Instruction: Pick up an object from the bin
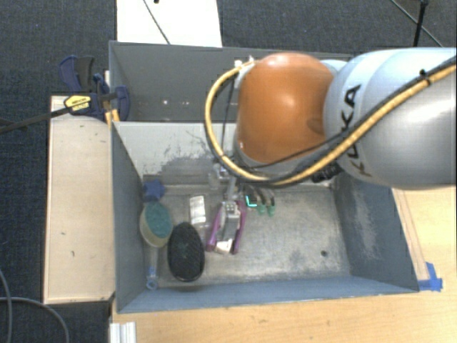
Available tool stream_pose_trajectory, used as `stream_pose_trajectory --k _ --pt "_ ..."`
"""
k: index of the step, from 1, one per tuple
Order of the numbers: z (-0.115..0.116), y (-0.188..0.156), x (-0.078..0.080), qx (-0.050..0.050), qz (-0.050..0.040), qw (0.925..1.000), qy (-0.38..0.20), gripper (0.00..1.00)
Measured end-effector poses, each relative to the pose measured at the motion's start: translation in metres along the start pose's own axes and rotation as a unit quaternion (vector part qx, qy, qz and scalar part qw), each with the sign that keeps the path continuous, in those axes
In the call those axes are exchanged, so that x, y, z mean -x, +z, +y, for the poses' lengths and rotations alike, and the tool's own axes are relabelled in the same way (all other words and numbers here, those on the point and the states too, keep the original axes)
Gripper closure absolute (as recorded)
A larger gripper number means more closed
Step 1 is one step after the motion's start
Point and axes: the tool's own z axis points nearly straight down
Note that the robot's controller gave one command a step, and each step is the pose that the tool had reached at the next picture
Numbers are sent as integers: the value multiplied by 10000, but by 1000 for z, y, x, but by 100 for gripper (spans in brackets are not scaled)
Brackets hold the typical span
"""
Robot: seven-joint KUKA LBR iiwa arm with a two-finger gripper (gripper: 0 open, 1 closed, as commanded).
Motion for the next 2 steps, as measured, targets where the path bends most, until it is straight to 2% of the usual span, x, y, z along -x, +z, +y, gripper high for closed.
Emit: stream_pose_trajectory --k 1,2 --pt "-90 162 -4 -2 -1 9990 -440 0" --pt "-28 173 0 5 -96 9693 -2456 0"
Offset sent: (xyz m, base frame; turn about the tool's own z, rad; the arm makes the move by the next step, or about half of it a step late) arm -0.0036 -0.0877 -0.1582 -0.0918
